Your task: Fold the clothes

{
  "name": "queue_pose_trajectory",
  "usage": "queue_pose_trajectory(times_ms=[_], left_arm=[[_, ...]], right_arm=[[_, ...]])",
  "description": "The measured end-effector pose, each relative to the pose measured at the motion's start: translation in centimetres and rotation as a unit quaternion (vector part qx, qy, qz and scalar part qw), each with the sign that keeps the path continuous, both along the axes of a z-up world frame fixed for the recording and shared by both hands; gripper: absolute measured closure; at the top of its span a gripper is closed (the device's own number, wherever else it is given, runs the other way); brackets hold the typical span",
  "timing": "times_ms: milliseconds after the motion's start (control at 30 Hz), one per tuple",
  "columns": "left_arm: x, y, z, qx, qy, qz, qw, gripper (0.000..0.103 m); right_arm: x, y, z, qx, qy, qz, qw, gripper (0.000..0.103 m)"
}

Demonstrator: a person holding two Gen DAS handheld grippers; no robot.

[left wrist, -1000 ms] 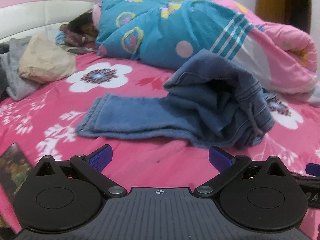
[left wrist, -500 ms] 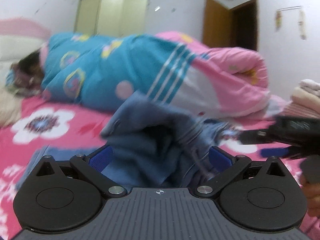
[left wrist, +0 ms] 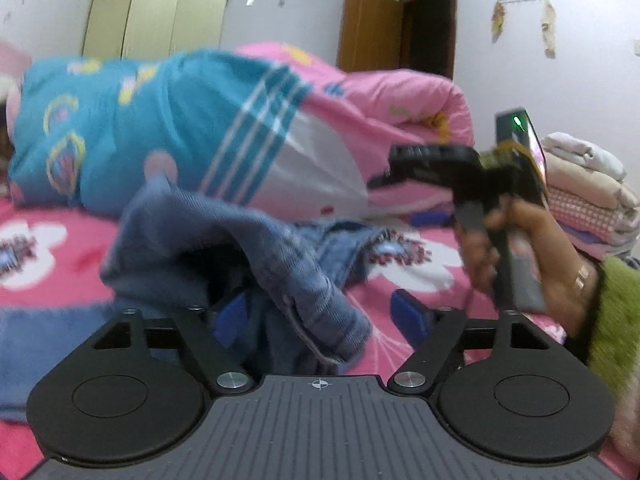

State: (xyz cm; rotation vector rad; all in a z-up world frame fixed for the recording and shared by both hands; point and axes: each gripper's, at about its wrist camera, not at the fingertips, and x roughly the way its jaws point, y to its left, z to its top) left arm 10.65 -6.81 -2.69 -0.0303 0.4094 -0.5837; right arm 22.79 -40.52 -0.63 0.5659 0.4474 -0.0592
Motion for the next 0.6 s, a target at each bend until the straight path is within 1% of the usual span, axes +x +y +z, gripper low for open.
queue_pose_trajectory(times_ms=[133, 167, 267, 300, 333, 367, 400, 433, 467, 500, 533, 567, 600], left_arm=[[1.2, -0.2, -0.7, -0.023, 0.028, 0.013, 0.9993, 0.039], [1.4, -0.2, -0.8, -0.027, 0.033, 0.016, 0.9990, 0.042], [1.8, 0.0, -1.1, -0.042, 0.041, 0.022, 0.9980, 0.047], [1.7, 0.0, -1.1, -0.044, 0.040, 0.024, 0.9979, 0.052], [1.7, 0.1, -1.1, -0.047, 0.039, 0.026, 0.9978, 0.055], [1.6, 0.1, -1.1, -0.047, 0.036, 0.029, 0.9979, 0.063], [1.5, 0.2, -1.0, -0.045, 0.033, 0.035, 0.9978, 0.071], [1.5, 0.3, -0.9, -0.047, 0.033, 0.038, 0.9976, 0.075], [1.4, 0.5, -0.8, -0.050, 0.034, 0.041, 0.9974, 0.084], [1.3, 0.7, -0.7, -0.053, 0.033, 0.044, 0.9971, 0.085], [1.1, 0.8, -0.5, -0.056, 0.032, 0.048, 0.9968, 0.086], [0.9, 1.0, -0.3, -0.058, 0.031, 0.051, 0.9965, 0.086], [0.6, 1.3, 0.0, -0.060, 0.028, 0.053, 0.9964, 0.087]], right_arm=[[4.0, -1.0, -0.9, -0.032, 0.041, 0.020, 0.998, 0.017], [4.9, -1.1, -1.4, -0.032, 0.056, 0.038, 0.997, 0.016], [6.9, -1.3, -3.3, -0.006, 0.107, 0.093, 0.990, 0.017], [7.2, -1.1, -3.8, -0.001, 0.119, 0.109, 0.987, 0.024], [7.3, -0.9, -4.2, 0.002, 0.128, 0.123, 0.984, 0.029], [7.1, -0.6, -4.3, -0.002, 0.128, 0.127, 0.984, 0.034], [6.6, -0.4, -4.2, -0.009, 0.122, 0.128, 0.984, 0.041], [6.0, -0.3, -4.0, -0.015, 0.114, 0.129, 0.985, 0.046], [5.4, -0.3, -3.6, -0.014, 0.105, 0.129, 0.986, 0.054], [4.7, -0.4, -3.2, -0.012, 0.098, 0.128, 0.987, 0.063], [4.1, -0.4, -2.7, -0.010, 0.091, 0.128, 0.988, 0.070], [3.4, -0.5, -2.1, -0.009, 0.085, 0.129, 0.988, 0.074], [2.7, -0.6, -1.3, -0.008, 0.080, 0.130, 0.988, 0.075]])
